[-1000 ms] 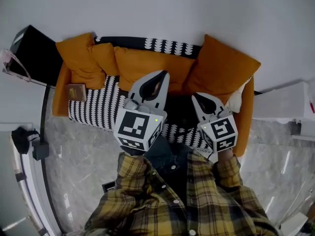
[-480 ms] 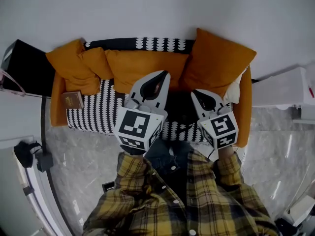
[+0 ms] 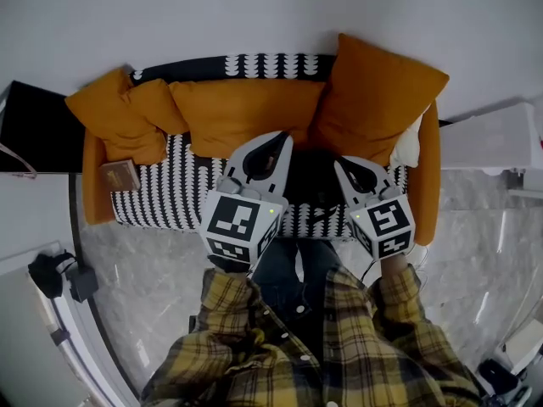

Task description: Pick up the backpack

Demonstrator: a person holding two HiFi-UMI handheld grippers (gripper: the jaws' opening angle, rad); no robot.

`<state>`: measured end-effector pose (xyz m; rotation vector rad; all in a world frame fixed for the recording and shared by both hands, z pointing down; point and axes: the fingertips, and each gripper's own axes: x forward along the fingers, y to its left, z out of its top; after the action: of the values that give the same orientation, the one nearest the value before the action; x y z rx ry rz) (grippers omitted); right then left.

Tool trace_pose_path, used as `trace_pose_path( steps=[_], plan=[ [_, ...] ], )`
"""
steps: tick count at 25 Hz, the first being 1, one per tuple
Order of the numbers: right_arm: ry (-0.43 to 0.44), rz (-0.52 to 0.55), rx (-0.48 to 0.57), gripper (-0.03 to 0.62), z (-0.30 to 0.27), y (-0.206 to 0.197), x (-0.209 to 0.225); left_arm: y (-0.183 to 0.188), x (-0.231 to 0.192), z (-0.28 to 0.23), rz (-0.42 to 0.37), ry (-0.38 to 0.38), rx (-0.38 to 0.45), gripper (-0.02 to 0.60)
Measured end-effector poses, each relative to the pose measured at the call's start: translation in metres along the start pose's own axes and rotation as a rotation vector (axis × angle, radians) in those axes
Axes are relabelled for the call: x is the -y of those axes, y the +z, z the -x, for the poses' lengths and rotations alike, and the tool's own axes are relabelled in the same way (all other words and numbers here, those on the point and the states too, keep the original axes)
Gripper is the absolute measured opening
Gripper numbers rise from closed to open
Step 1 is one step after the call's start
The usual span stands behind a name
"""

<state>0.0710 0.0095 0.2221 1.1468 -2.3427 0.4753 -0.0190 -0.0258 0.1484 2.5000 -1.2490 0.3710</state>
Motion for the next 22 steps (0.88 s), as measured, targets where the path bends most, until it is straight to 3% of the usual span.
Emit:
trace_pose_path(
  steps=[22],
  plan=[
    [-0.015,-0.127,-0.136,0.015,-0.069,-0.129,0.024,-0.172,-0.019,-0.050,0.075,-0.027,-0.294,0.018]
  ],
)
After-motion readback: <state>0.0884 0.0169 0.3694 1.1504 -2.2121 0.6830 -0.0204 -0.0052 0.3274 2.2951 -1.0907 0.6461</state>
